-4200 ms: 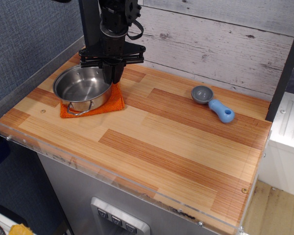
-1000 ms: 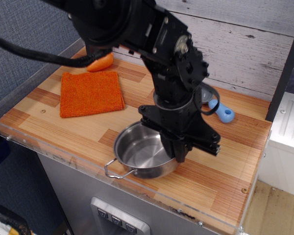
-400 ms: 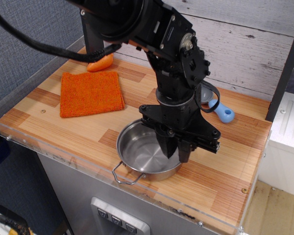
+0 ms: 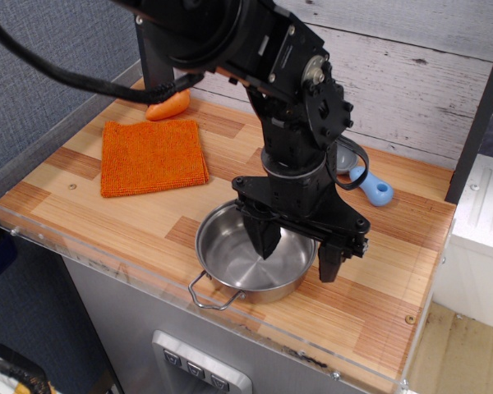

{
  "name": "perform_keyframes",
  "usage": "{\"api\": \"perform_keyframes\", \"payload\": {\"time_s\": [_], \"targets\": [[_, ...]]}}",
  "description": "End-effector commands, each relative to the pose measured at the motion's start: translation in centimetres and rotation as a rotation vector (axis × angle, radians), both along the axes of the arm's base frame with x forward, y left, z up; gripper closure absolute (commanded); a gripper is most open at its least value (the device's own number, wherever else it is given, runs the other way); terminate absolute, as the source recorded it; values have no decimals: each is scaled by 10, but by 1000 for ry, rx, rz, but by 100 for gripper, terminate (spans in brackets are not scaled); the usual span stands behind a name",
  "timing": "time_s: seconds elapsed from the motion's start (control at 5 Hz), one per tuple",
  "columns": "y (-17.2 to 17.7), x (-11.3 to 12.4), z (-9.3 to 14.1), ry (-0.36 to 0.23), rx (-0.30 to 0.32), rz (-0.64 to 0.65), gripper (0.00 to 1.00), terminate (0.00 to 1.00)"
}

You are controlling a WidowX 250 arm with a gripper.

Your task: Move the pot towards the bottom of the counter.

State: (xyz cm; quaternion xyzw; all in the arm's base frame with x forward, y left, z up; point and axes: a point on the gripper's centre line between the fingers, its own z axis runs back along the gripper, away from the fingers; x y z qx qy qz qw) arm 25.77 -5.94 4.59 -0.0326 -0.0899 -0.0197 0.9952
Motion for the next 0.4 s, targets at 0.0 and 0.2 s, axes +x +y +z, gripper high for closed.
{"api": "perform_keyframes", "payload": {"time_s": [0.0, 0.2], "targets": [[18, 5, 72, -165, -109, 50, 0, 0], [27, 6, 105, -256, -139, 92, 0, 0]]}}
